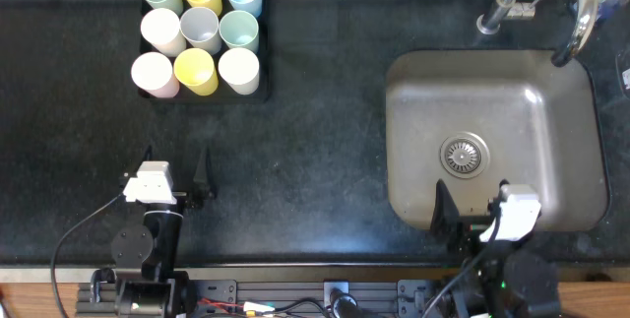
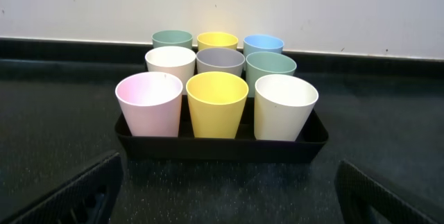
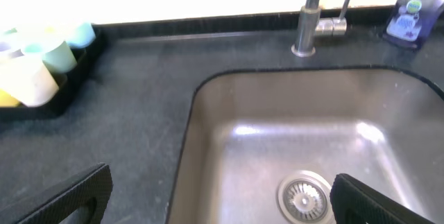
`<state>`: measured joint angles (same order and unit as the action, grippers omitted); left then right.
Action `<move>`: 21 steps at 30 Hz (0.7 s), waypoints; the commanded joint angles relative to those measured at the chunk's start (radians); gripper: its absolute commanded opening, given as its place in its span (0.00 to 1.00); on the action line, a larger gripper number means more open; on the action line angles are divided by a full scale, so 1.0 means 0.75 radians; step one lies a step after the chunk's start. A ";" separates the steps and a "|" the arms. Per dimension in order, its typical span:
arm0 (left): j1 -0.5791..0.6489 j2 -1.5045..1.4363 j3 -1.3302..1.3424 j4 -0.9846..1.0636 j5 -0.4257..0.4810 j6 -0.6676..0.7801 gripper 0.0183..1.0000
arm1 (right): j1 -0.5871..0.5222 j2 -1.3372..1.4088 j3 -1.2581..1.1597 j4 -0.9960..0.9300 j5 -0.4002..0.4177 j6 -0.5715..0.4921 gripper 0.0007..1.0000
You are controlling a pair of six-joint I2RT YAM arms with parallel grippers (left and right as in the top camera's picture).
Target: Store Cups
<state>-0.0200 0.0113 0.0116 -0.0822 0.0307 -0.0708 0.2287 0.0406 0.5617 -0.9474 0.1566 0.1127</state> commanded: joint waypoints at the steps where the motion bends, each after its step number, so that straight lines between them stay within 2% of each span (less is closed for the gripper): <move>1: -0.012 -0.011 -0.005 0.002 0.017 0.020 1.00 | -0.010 -0.017 -0.104 0.095 0.001 0.015 1.00; 9: -0.012 -0.011 -0.005 0.002 0.017 0.020 1.00 | -0.200 -0.021 -0.327 0.574 0.002 0.015 1.00; 21: -0.012 -0.011 -0.005 0.002 0.017 0.020 1.00 | -0.210 -0.045 -0.719 1.264 0.001 0.015 1.00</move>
<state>-0.0200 0.0113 0.0116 -0.0818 0.0311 -0.0708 0.0772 0.0212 0.0837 -0.0723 0.1570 0.1162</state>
